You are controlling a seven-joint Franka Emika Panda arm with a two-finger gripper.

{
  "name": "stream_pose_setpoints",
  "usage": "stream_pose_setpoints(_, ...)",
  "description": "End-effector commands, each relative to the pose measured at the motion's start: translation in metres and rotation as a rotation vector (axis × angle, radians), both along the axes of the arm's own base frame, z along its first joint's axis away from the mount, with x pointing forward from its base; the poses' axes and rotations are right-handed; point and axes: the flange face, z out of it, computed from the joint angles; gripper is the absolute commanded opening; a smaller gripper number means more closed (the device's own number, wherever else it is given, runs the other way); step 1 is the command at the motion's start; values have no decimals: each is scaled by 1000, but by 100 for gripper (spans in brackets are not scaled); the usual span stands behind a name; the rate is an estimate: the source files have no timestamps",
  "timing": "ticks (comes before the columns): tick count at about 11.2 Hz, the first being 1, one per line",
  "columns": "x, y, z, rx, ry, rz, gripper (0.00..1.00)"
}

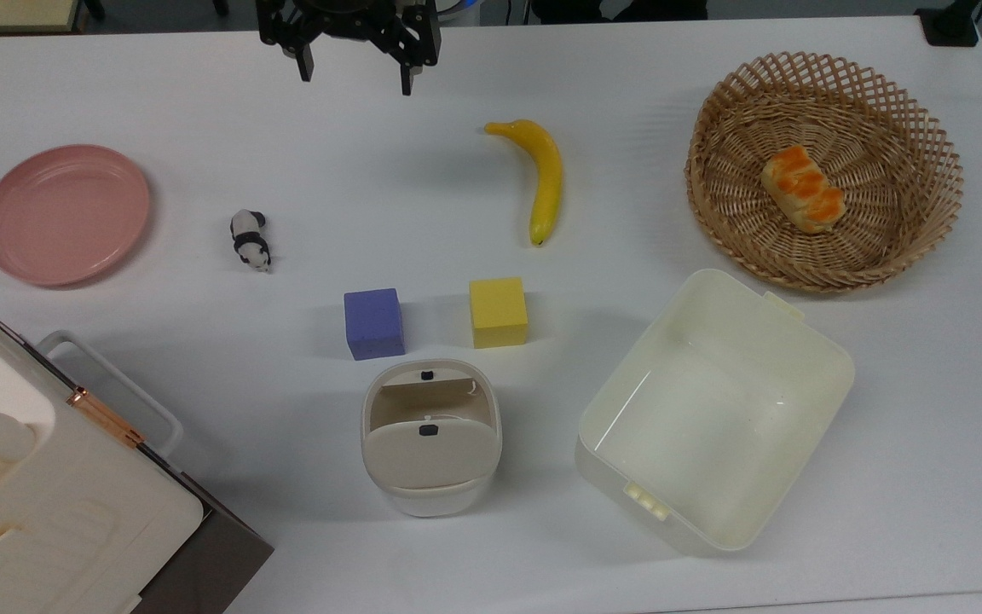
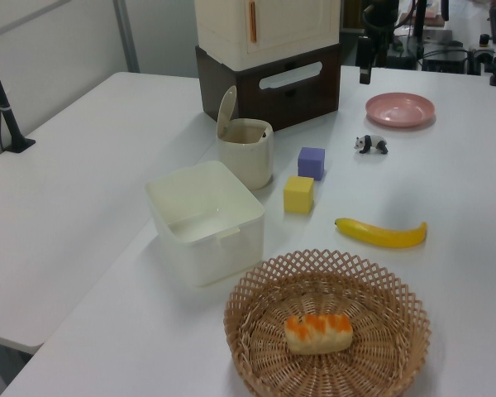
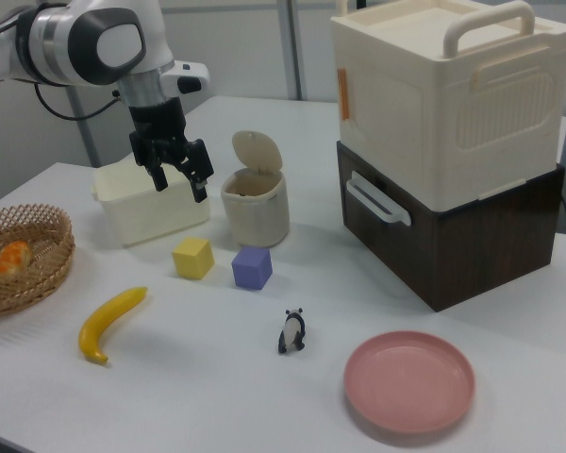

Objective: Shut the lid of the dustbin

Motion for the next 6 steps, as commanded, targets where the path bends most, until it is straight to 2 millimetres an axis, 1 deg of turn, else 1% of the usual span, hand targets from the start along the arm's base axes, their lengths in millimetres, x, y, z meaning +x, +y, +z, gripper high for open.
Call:
stream_pose_setpoints(1, -4, -1, 3, -8, 13, 18, 100)
stream_pose_setpoints(4, -4, -1, 3, -10, 19, 122, 100)
stream_pose_setpoints(6, -4, -1, 3, -10, 19, 128, 100)
